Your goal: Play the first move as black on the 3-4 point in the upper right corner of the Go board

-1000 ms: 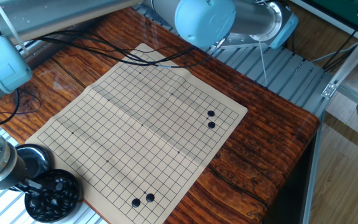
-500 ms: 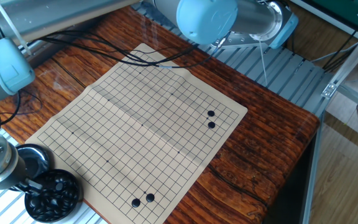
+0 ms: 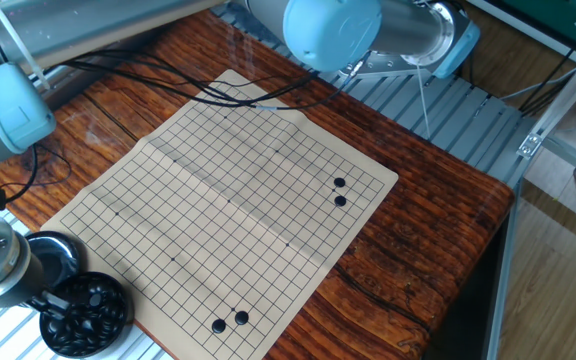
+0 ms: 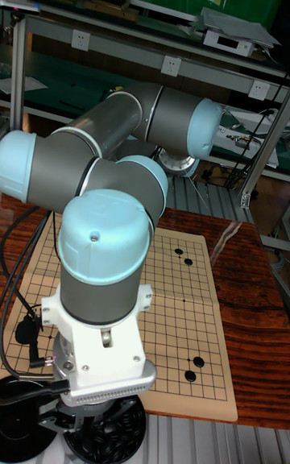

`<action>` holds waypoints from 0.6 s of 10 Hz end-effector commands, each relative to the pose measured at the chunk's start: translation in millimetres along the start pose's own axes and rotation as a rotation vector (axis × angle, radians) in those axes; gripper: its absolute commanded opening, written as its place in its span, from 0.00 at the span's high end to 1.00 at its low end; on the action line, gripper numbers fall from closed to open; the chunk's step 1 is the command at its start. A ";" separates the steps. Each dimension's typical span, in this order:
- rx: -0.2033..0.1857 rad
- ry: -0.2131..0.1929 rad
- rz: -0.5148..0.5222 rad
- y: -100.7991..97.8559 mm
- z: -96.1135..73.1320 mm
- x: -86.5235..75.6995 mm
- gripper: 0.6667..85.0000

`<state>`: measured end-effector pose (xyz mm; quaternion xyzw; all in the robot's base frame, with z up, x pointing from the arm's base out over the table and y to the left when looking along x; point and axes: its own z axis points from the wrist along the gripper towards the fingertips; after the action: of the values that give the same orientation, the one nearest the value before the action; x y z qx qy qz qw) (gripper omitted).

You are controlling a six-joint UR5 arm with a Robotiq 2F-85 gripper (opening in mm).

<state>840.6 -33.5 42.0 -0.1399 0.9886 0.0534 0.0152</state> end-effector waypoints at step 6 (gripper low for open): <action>-0.019 -0.004 0.010 3.0 3.5 -3.3 0.77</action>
<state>841.8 -31.3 39.2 -0.1361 0.9889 0.0575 0.0141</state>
